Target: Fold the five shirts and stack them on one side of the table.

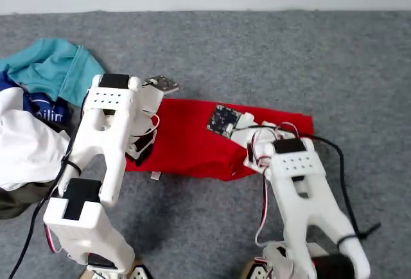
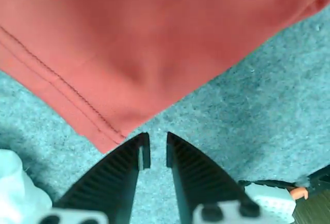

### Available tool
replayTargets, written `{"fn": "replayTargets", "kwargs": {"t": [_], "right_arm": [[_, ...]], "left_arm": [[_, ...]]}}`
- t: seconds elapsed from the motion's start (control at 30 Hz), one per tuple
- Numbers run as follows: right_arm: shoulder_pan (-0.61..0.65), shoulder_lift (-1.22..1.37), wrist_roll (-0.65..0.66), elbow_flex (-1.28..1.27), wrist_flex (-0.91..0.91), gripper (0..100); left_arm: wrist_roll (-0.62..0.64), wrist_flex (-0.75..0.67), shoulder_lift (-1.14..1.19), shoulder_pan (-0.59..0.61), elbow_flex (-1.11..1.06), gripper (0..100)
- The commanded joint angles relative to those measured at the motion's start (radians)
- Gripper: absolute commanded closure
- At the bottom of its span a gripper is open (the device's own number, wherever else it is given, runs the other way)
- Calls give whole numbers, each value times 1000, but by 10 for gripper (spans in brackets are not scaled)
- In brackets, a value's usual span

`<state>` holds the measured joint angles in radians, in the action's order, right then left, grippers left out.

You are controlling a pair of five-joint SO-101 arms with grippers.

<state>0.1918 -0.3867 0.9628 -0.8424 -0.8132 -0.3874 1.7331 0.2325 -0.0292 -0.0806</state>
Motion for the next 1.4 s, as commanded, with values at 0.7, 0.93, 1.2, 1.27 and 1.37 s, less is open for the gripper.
{"fn": "replayTargets", "kwargs": {"t": [0.7, 0.93, 1.2, 1.27, 1.37], "right_arm": [[-154, 495, 8, 456, 101, 814], [-166, 555, 5, 537, 125, 814], [-128, 481, -133, 772, -397, 815], [-104, 449, -141, 789, -526, 815], [-56, 420, -140, 775, -633, 815]], "left_arm": [[-8, 18, -51, -6, -1, 942], [-8, 18, -51, -6, -1, 942], [-8, 18, -51, -6, -1, 942], [-8, 18, -49, -6, -1, 942], [-8, 18, -49, -6, -1, 942]]}}
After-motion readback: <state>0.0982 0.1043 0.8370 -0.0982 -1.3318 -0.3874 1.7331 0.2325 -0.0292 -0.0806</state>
